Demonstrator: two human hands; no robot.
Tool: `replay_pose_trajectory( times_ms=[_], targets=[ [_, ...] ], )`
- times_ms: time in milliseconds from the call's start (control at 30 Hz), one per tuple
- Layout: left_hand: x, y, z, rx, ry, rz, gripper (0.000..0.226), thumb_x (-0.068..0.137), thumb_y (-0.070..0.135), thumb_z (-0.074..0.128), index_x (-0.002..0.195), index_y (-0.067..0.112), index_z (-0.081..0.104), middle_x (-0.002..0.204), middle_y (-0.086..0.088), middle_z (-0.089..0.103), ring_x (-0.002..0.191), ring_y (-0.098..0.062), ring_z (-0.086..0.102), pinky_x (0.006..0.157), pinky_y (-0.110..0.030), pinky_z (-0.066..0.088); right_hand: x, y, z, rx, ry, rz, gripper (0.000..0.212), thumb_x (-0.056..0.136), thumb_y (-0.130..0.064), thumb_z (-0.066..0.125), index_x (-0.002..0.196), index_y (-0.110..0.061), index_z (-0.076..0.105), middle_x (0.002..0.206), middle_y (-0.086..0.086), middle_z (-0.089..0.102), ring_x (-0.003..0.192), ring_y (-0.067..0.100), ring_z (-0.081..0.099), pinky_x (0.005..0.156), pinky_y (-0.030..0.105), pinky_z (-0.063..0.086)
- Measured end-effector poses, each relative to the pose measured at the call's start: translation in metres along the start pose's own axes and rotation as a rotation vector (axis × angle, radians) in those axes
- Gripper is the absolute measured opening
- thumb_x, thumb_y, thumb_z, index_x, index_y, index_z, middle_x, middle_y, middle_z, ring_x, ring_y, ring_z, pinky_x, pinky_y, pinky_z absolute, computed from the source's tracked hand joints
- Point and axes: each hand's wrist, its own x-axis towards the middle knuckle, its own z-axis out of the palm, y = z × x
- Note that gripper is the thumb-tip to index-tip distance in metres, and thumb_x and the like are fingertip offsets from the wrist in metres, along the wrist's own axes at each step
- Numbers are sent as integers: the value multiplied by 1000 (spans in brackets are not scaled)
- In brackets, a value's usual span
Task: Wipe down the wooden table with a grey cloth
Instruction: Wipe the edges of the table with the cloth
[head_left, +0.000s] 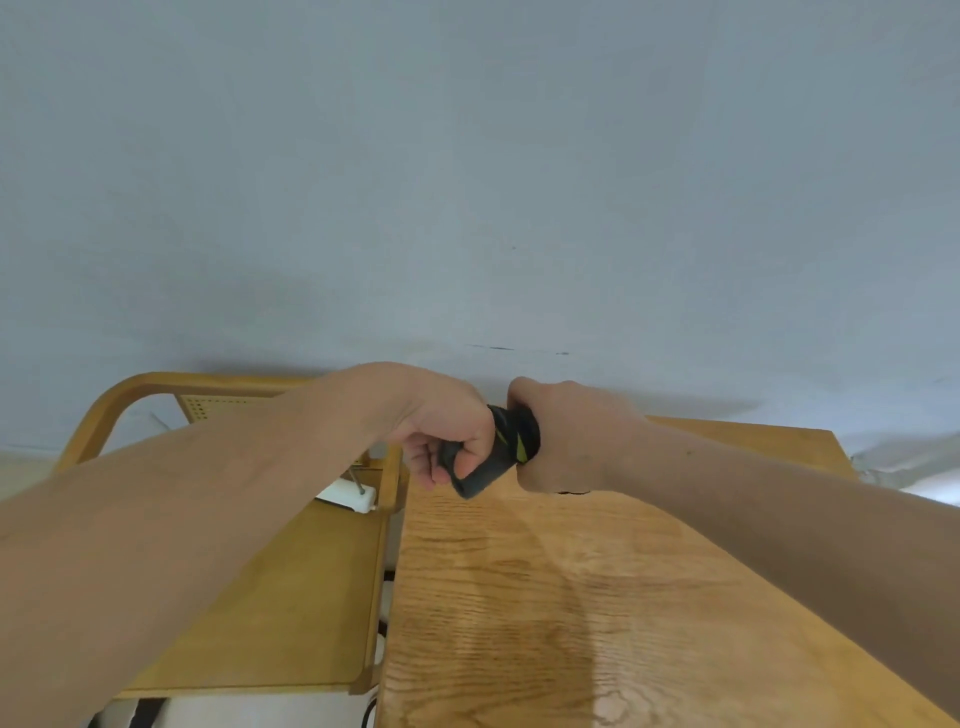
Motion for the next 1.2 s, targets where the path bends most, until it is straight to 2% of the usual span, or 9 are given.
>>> replay_pose_trajectory(
  times_ms=[167, 233, 333, 400, 467, 700, 867, 1067, 1200],
  targets=[
    [23, -22, 16, -315, 438, 56, 33, 95, 15, 67, 124, 5, 54, 88, -21, 75, 73, -26, 77, 65, -37, 66, 20, 0, 27, 614, 7, 229, 59, 67, -35, 89, 107, -16, 51, 102, 8, 68, 92, 23, 68, 69, 39, 57],
    [25, -29, 19, -786, 310, 30, 36, 102, 23, 57, 127, -2, 57, 83, -20, 77, 76, -29, 77, 66, -41, 65, 31, -8, 40, 828, 54, 258, 74, 60, -40, 97, 112, -16, 51, 106, 5, 66, 95, 20, 67, 69, 35, 57],
    [33, -46, 22, -1261, 33, 124, 72, 98, 71, 44, 129, 9, 66, 115, -15, 76, 105, -32, 75, 87, -46, 61, 47, -22, 54, 1010, 48, 229, 81, 53, -41, 102, 115, -17, 55, 107, 2, 69, 98, 19, 70, 74, 37, 61],
    [37, -59, 23, -1214, 97, 101, 80, 81, 80, 62, 125, 14, 71, 115, -14, 77, 105, -33, 75, 96, -48, 58, 56, -29, 63, 1007, 0, 207, 79, 52, -46, 102, 112, -20, 59, 106, 0, 72, 99, 20, 72, 77, 41, 64],
    [41, -75, 27, -1047, 245, 40, 59, 84, 57, 79, 122, 12, 73, 107, -11, 79, 100, -30, 76, 94, -46, 60, 61, -35, 68, 962, -104, 187, 67, 62, -43, 99, 113, -25, 59, 106, -4, 71, 98, 17, 70, 80, 43, 64],
    [86, -136, 17, -798, 628, -48, 31, 102, 38, 60, 119, 12, 63, 96, -5, 66, 83, -20, 62, 61, -29, 47, 112, -41, 104, 695, -245, 239, 91, 73, -41, 93, 148, -15, 49, 136, 8, 60, 114, 27, 62, 84, 40, 62],
    [118, -169, 16, -130, 832, -39, 12, 103, 29, 54, 102, 17, 57, 86, -5, 63, 79, -28, 63, 63, -35, 48, 152, -43, 149, 333, -230, 187, 98, 77, -37, 90, 156, -14, 38, 155, 11, 46, 140, 30, 47, 107, 39, 45],
    [157, -191, 96, -300, 434, -141, 28, 105, 43, 49, 104, 18, 61, 95, -6, 67, 88, -24, 67, 81, -40, 59, 177, -40, 183, -26, -271, 357, 145, 63, -38, 99, 162, -41, -7, 169, 16, -24, 156, 49, 0, 108, 70, 42],
    [173, -193, 90, -573, 411, -137, 14, 106, 35, 49, 104, 24, 57, 104, -8, 67, 91, -20, 63, 79, -33, 53, 191, -31, 187, -11, -289, 366, 154, 59, -35, 100, 160, -45, -16, 169, 12, -26, 155, 48, -7, 108, 73, 39]
  ],
)
